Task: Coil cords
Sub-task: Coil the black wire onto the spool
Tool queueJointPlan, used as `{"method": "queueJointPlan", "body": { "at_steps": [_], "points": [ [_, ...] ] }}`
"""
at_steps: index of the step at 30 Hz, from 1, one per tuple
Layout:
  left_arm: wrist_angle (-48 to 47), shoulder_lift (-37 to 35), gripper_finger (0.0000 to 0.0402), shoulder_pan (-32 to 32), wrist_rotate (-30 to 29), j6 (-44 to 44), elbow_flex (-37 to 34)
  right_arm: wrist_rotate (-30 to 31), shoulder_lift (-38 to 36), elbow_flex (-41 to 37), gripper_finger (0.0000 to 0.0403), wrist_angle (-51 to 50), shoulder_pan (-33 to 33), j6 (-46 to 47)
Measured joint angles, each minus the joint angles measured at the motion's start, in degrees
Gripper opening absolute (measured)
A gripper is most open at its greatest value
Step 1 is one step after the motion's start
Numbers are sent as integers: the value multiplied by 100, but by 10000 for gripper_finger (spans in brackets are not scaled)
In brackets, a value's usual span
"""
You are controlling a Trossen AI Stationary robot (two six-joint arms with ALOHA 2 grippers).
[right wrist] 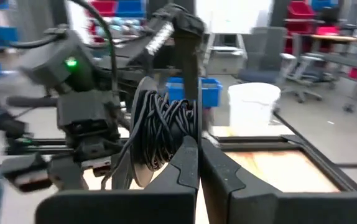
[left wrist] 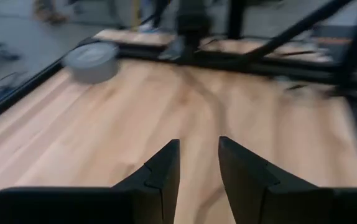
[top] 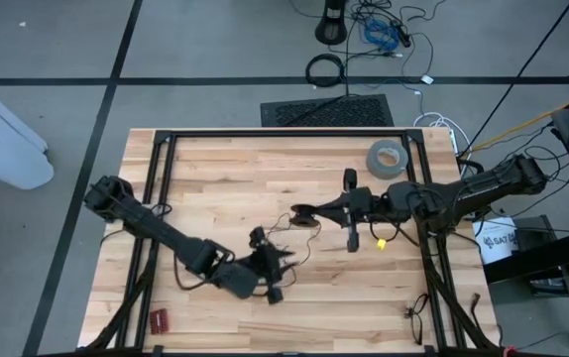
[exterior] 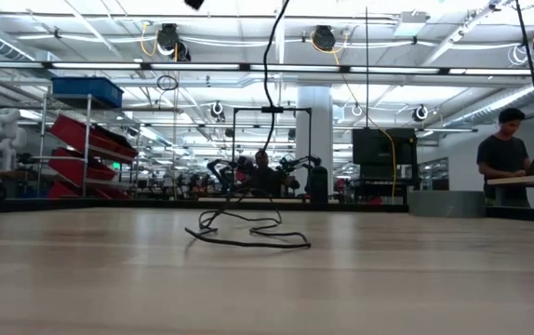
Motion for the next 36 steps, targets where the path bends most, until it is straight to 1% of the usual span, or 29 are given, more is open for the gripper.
{"method": "queueJointPlan", "body": {
  "at_steps": [4,7,11,12,15,17,19,23,26,30,33,36],
  "points": [
    [269,48,118,-302,91,259,0,-244,-43,0,0,54,2,-36],
    [305,228,118,-437,46,390,0,-259,-43,0,0,60,-2,-56],
    [1014,654,118,-421,-122,614,0,-279,-43,0,0,101,4,-54],
    [1256,781,118,-401,-252,719,0,-282,-43,0,0,98,4,-54],
    [1828,1098,118,-400,-975,1051,-2,-409,-43,0,0,97,4,-54],
    [2065,1209,118,-440,-1550,1209,-2,-429,-41,0,0,91,6,-54],
    [2230,1241,118,-533,-1877,1446,-2,-428,-41,-1,0,60,17,-54],
    [2380,1196,118,-797,-1986,1771,0,-428,-37,0,0,53,20,-54],
    [2399,1175,118,-923,-2200,1796,2,-428,-37,0,0,49,20,-54],
    [2346,1176,118,-975,-2243,1898,2,-428,-37,0,0,50,20,-41],
    [2270,1176,118,-857,-2155,1900,2,-428,-37,0,0,52,20,-34],
    [2075,1181,118,-657,-1804,1882,2,-428,-37,0,0,51,22,-31]
  ]
}}
